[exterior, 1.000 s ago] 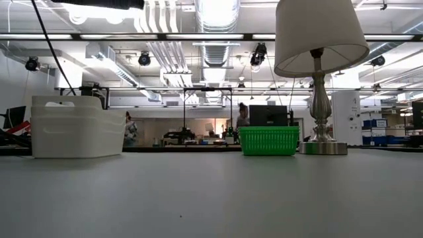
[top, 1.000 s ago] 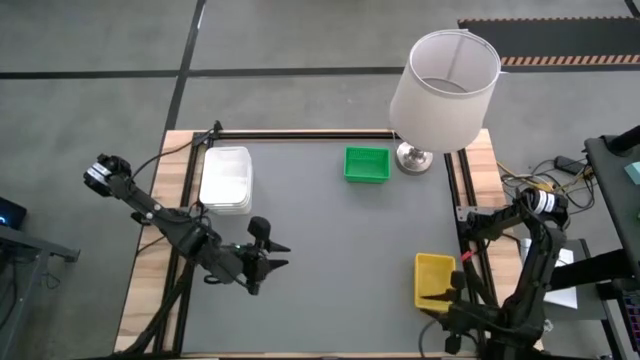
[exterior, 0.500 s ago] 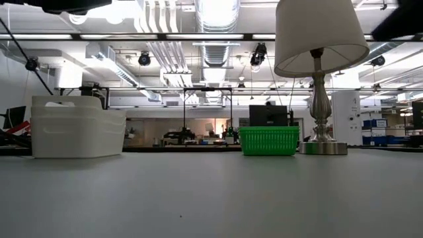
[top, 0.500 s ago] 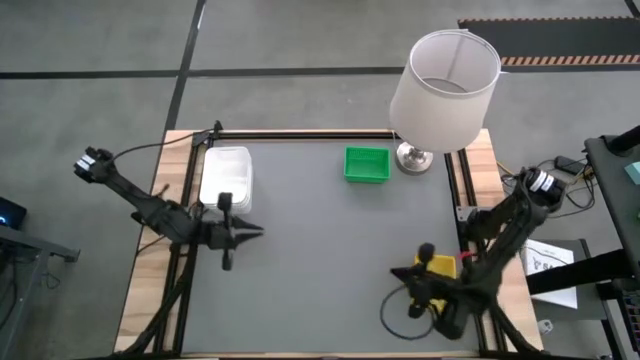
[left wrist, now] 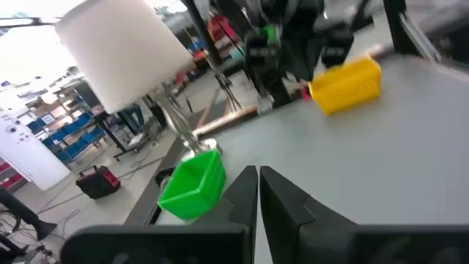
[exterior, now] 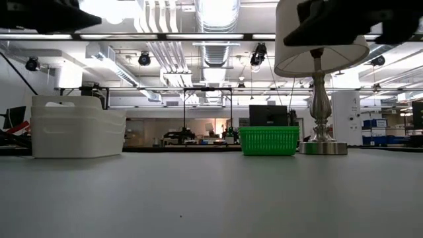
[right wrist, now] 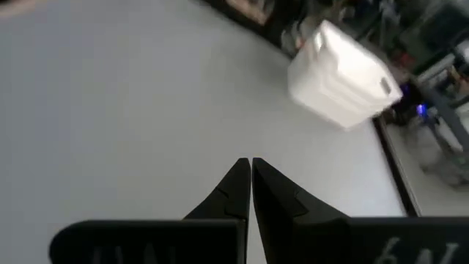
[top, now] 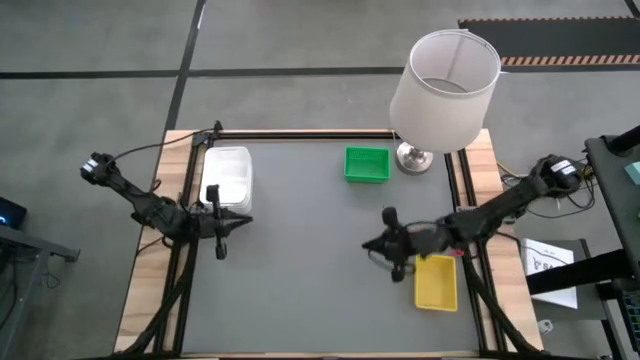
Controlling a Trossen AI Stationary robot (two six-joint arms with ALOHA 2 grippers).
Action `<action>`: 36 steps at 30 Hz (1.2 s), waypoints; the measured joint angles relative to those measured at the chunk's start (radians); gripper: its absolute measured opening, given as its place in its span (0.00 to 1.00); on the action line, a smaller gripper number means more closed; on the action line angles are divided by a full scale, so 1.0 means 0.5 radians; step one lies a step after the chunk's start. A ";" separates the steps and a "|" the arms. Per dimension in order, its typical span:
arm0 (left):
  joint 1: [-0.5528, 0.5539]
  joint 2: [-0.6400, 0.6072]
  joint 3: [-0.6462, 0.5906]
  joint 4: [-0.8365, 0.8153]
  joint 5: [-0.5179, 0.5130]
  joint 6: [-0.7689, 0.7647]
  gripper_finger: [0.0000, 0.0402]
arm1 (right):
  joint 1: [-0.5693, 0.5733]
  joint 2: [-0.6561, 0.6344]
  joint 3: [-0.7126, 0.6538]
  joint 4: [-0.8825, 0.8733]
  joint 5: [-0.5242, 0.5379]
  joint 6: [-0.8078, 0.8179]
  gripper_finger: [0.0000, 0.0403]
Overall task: Stack baskets by color
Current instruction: Return to Home Position
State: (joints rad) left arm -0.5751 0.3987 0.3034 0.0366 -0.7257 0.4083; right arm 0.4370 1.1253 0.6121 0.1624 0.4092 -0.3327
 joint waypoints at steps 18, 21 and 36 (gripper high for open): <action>0.000 -0.702 -0.289 0.018 -0.154 0.001 0.00 | -0.588 -1.166 -0.814 0.448 -0.364 -0.318 0.02; 0.000 -0.755 -0.338 0.057 -0.187 0.002 0.00 | -0.588 -1.382 -0.922 0.450 -0.364 -0.350 0.02; -0.001 -0.749 -0.580 0.753 -0.303 0.522 0.00 | -0.636 -2.183 -1.200 0.568 -0.398 -0.577 0.02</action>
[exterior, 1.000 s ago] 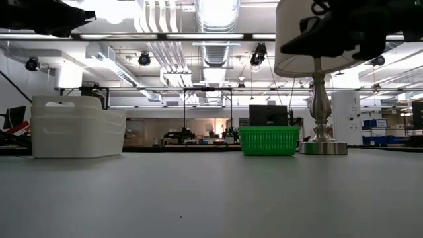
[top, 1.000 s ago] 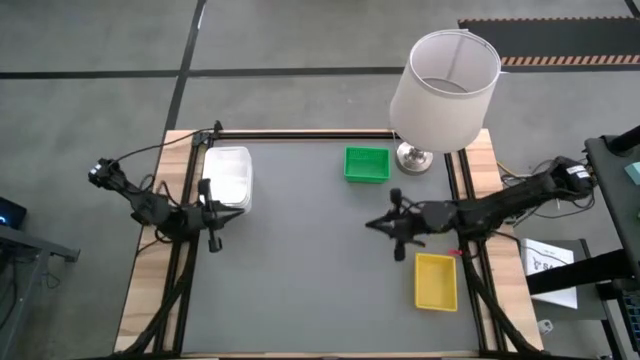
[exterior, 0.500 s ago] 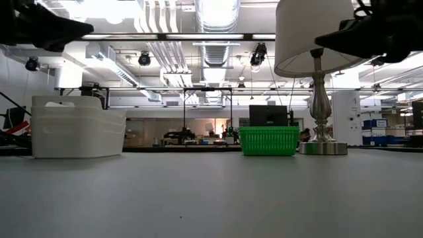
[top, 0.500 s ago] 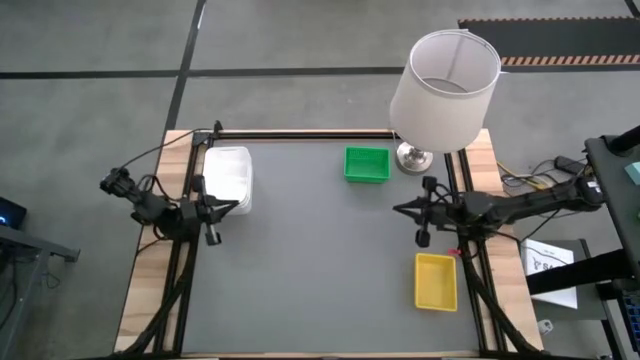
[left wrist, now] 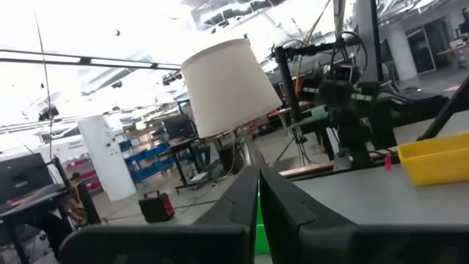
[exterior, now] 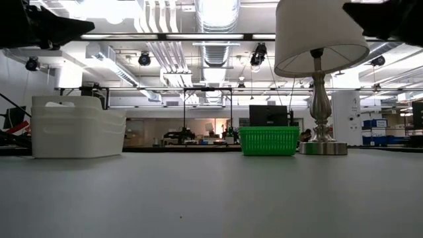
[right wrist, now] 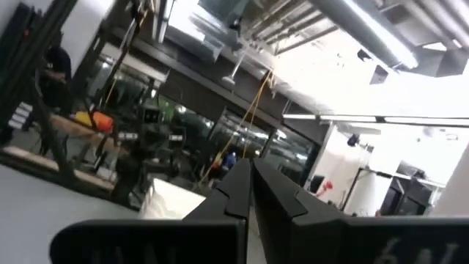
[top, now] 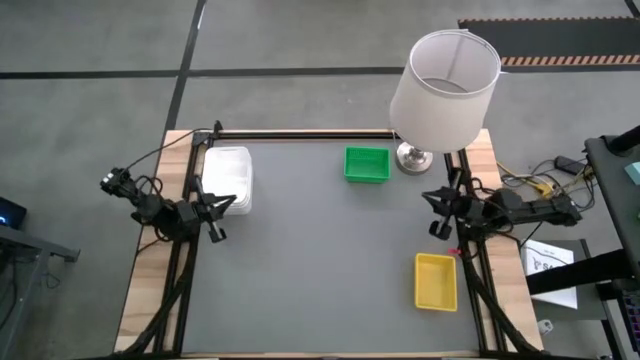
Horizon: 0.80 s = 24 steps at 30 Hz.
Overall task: Stack baskets by color
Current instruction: Return to Home Position
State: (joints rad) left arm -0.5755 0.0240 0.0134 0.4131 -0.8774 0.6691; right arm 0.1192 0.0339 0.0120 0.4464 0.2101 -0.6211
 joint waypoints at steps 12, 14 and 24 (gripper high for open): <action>0.000 0.077 -0.009 -0.009 0.001 -0.013 0.00 | 0.001 -0.049 -0.001 -0.074 -0.031 0.143 0.02; 0.000 0.090 -0.009 -0.003 0.001 -0.014 0.00 | 0.001 -0.037 -0.001 -0.159 0.076 0.143 0.02; 0.000 0.117 -0.010 -0.006 0.003 -0.014 0.00 | 0.000 0.043 -0.002 -0.667 0.261 0.504 0.02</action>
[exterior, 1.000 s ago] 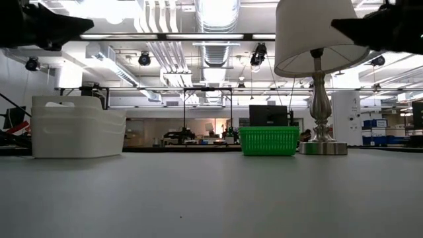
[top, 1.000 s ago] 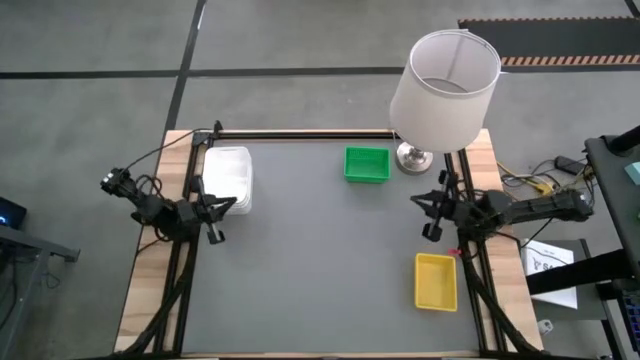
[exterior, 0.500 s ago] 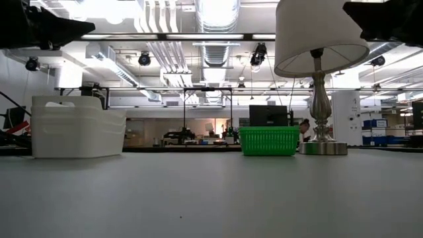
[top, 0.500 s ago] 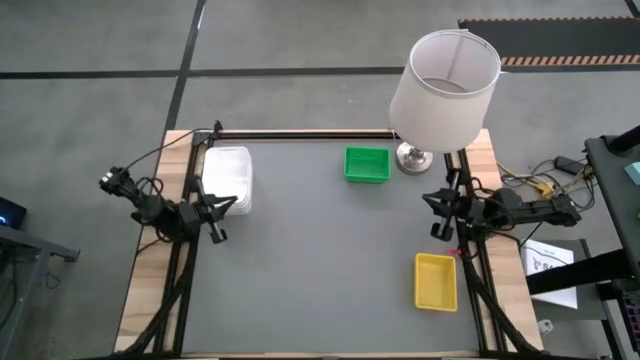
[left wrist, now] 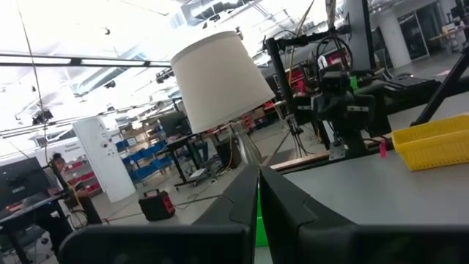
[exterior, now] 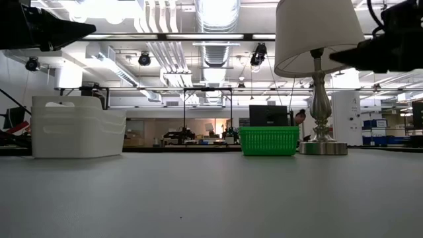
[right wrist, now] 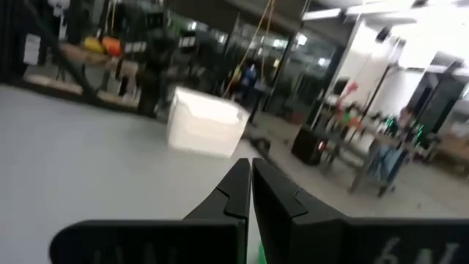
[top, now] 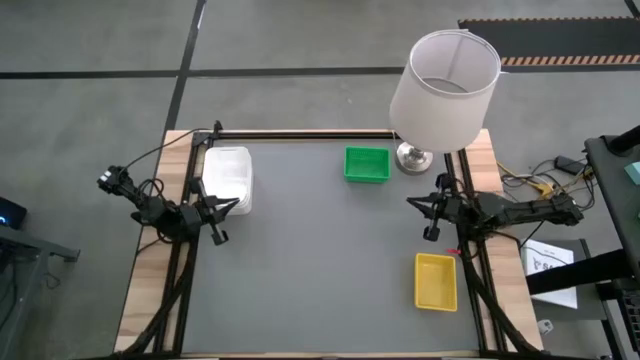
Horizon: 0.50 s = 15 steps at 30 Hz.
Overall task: Stack baskets by color
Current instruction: Return to Home Position
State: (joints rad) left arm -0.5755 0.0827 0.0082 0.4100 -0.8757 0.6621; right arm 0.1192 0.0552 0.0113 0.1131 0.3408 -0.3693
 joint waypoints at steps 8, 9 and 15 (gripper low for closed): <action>0.000 0.001 -0.001 0.000 0.001 0.000 0.00 | 0.000 0.038 0.000 -0.110 -0.001 0.022 0.02; 0.000 0.003 -0.001 0.002 0.001 0.000 0.00 | 0.000 0.037 0.000 -0.110 -0.001 0.022 0.02; 0.000 0.004 -0.002 0.000 0.001 0.000 0.00 | 0.000 0.040 -0.001 -0.113 -0.001 0.022 0.02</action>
